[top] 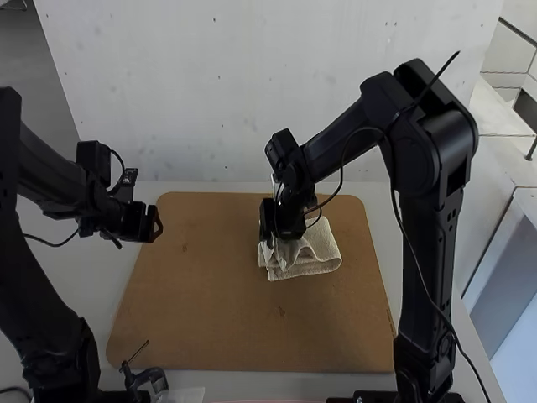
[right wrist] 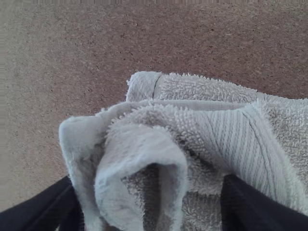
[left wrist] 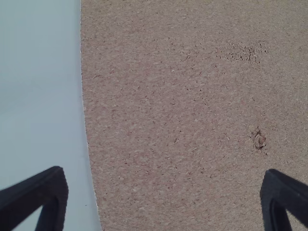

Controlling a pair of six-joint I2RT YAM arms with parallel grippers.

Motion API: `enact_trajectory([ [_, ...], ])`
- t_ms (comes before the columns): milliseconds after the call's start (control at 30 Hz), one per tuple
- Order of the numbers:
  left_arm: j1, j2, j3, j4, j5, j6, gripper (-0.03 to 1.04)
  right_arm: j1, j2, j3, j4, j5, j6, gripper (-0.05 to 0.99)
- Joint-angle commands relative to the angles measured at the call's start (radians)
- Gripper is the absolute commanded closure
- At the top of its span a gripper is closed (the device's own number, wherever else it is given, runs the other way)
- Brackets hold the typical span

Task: Fold the towel.

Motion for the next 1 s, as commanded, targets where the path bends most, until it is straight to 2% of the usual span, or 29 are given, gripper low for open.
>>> enact_trajectory([
  [0,0.003,0.002,-0.012,0.009,0.013,0.010,0.13,-0.022,-0.073,-0.002,0.011,-0.072,0.051,0.37],
  [67,0.003,0.002,-0.012,0.009,0.013,0.010,0.13,-0.030,-0.102,-0.005,0.021,-0.111,0.065,0.37],
  [133,0.003,0.001,-0.012,0.009,0.013,0.010,0.13,-0.031,-0.119,-0.006,0.030,-0.126,0.079,0.37],
  [267,0.001,-0.005,-0.012,0.009,0.013,0.010,0.13,-0.047,-0.142,-0.011,0.037,-0.125,0.074,0.37],
  [333,0.001,-0.007,-0.012,0.009,0.013,0.010,0.13,-0.056,-0.152,-0.013,0.017,-0.100,0.065,0.38],
  [433,0.003,-0.007,-0.012,0.009,0.013,0.010,0.13,-0.061,-0.168,-0.016,-0.045,0.024,-0.045,0.64],
  [467,0.003,-0.007,-0.012,0.009,0.013,0.010,0.13,-0.062,-0.172,-0.017,-0.058,0.059,-0.068,0.64],
  [500,0.003,-0.007,-0.012,0.009,0.013,0.010,0.13,-0.070,-0.172,-0.014,-0.088,0.070,-0.091,0.64],
  [567,0.003,-0.007,-0.012,0.009,0.013,0.009,0.13,-0.079,-0.174,-0.003,-0.157,0.086,-0.130,0.64],
  [733,0.000,-0.007,-0.014,0.009,0.013,0.007,0.13,-0.082,-0.179,-0.005,-0.258,0.084,-0.199,0.64],
  [967,0.000,-0.022,-0.019,0.009,0.013,0.009,0.13,-0.068,-0.189,-0.011,-0.310,0.082,-0.205,0.64],
])
